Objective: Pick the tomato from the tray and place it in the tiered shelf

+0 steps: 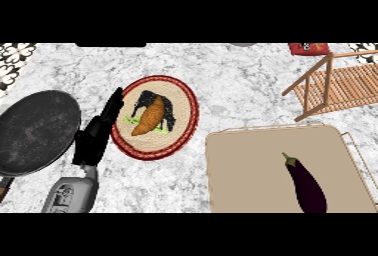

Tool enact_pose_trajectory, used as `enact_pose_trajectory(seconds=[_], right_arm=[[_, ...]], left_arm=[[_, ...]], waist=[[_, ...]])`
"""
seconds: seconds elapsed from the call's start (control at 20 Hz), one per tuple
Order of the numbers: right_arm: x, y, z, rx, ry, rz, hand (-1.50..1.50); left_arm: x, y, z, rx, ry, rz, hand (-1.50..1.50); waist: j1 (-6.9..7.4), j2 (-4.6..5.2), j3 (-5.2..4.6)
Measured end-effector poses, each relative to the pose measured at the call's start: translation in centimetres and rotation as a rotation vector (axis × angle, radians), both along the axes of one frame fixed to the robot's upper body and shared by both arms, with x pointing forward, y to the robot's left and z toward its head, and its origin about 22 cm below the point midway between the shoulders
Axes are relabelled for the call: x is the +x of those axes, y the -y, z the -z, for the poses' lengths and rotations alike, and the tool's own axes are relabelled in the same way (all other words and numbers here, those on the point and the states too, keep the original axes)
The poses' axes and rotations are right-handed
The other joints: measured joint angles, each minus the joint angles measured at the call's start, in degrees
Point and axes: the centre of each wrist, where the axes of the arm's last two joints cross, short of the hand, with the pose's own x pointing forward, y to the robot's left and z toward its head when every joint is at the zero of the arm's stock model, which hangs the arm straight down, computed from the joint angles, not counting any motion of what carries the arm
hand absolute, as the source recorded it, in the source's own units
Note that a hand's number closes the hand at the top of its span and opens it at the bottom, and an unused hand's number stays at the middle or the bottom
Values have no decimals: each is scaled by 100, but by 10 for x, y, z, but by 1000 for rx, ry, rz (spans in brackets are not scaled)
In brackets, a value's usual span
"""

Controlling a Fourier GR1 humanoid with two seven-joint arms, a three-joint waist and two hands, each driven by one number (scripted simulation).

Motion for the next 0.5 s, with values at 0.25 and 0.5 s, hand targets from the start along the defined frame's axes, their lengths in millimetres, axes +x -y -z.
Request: enact_pose_trajectory(seconds=[0.25, 0.5], right_arm=[[22, 3, -3, -65, 27, 27, 150], [47, 5, 1, -106, 40, 49, 150]], left_arm=[[2, 2, 0, -5, 0, 2, 0], [-1, 1, -5, -4, -1, 0, 0]], waist=[[14, 2, 1], [21, 1, 0]])
